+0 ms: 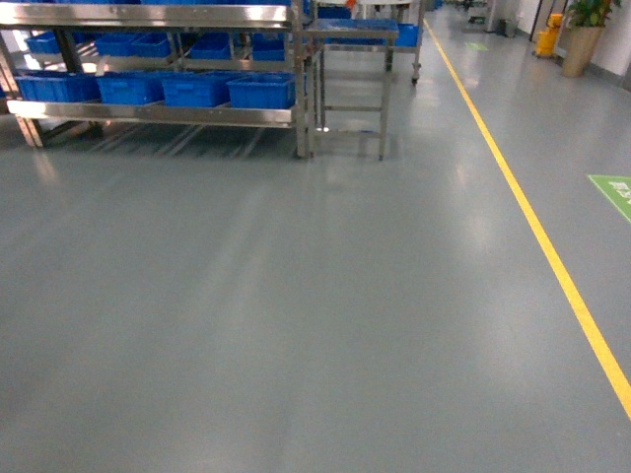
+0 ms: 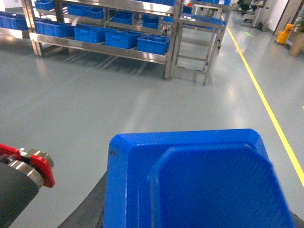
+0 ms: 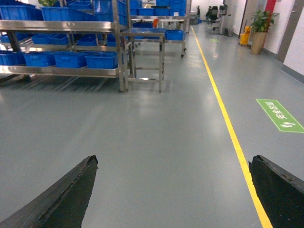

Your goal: Pick blue part to blue bin on bottom shelf

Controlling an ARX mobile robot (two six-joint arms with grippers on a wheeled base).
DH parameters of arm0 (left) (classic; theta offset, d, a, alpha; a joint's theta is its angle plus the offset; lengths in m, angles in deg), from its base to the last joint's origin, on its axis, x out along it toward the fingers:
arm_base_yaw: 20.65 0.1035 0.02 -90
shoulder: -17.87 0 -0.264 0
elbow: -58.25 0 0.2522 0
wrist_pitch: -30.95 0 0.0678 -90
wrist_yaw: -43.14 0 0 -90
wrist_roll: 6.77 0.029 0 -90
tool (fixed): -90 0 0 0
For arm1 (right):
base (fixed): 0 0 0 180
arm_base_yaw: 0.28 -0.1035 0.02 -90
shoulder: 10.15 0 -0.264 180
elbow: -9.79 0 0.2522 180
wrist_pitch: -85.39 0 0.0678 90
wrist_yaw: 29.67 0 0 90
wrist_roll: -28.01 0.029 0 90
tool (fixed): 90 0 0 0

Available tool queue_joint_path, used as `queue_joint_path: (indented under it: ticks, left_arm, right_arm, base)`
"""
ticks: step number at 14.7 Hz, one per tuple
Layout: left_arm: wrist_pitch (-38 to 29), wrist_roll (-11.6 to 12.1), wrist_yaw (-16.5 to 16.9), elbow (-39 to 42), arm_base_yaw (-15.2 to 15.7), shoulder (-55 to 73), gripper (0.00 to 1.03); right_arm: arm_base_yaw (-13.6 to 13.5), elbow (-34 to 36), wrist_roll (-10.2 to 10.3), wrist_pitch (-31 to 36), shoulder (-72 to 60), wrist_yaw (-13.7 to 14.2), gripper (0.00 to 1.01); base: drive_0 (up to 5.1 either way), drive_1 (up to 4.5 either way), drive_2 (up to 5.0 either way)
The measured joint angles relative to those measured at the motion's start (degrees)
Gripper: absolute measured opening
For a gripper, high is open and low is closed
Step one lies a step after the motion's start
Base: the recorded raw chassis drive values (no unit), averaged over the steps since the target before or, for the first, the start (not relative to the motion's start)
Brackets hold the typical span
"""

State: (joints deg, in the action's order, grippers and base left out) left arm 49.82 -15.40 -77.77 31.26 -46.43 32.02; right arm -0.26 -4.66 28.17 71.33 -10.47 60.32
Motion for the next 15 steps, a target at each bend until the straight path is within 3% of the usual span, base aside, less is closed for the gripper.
queue_joint_path:
  ticks: [4,15]
  left_arm:
    - [0.0,0.02,0.15,0.0,0.0,0.04,0.44]
    - [-0.09,0.0,0.02,0.02,0.04,-0.02,0.44]
  right_arm:
    - [0.0,0.0,0.0,-0.02,0.0,0.02,0.98]
    - [0.0,0.0,0.0,-0.02,0.0,0.02,0.98]
  base:
    - [-1.3,-1.3,-1.3]
    - [-0.2,4.06,-4.5]
